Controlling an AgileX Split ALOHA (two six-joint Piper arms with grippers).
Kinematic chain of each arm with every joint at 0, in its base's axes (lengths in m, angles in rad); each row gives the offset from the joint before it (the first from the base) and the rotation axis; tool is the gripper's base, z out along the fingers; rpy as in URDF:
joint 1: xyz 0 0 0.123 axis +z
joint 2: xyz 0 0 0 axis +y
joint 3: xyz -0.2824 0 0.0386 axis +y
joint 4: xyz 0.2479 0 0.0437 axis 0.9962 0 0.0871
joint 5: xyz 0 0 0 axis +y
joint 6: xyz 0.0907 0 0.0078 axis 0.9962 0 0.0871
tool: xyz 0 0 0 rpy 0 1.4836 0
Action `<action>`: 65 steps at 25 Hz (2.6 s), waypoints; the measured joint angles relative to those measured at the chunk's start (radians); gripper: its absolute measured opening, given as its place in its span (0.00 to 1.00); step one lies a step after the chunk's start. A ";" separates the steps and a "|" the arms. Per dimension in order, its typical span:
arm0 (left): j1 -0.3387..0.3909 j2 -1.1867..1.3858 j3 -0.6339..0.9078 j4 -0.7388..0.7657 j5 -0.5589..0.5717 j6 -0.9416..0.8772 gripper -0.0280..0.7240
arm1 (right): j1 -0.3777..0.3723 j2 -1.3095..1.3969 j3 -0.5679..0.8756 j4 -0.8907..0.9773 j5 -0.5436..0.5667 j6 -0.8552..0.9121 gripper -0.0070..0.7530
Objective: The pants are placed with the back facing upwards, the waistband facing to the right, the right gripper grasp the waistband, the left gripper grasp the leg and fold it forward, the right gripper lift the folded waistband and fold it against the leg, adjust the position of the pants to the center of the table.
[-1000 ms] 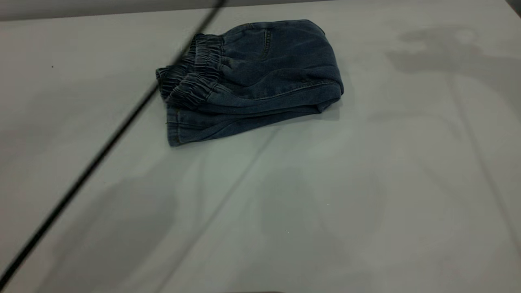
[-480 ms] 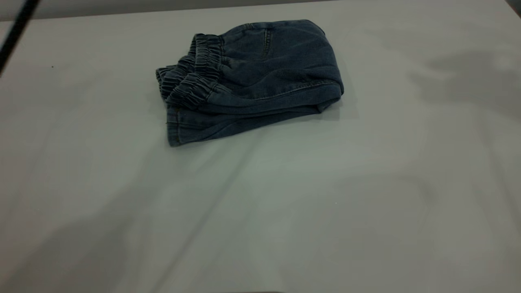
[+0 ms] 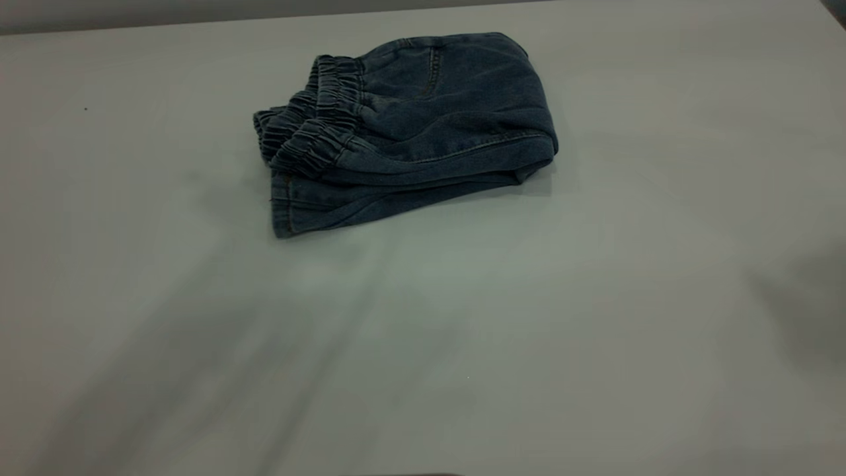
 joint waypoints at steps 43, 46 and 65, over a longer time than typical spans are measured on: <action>0.000 -1.267 1.355 -0.003 -0.060 -0.058 0.72 | 0.000 -1.164 0.967 -0.250 -0.098 0.030 0.76; 0.000 -1.268 1.355 -0.004 -0.060 -0.059 0.72 | 0.000 -1.164 0.967 -0.242 -0.098 0.030 0.76; 0.000 -1.268 1.356 -0.004 -0.061 -0.059 0.72 | 0.000 -1.164 0.975 -0.241 -0.111 0.030 0.76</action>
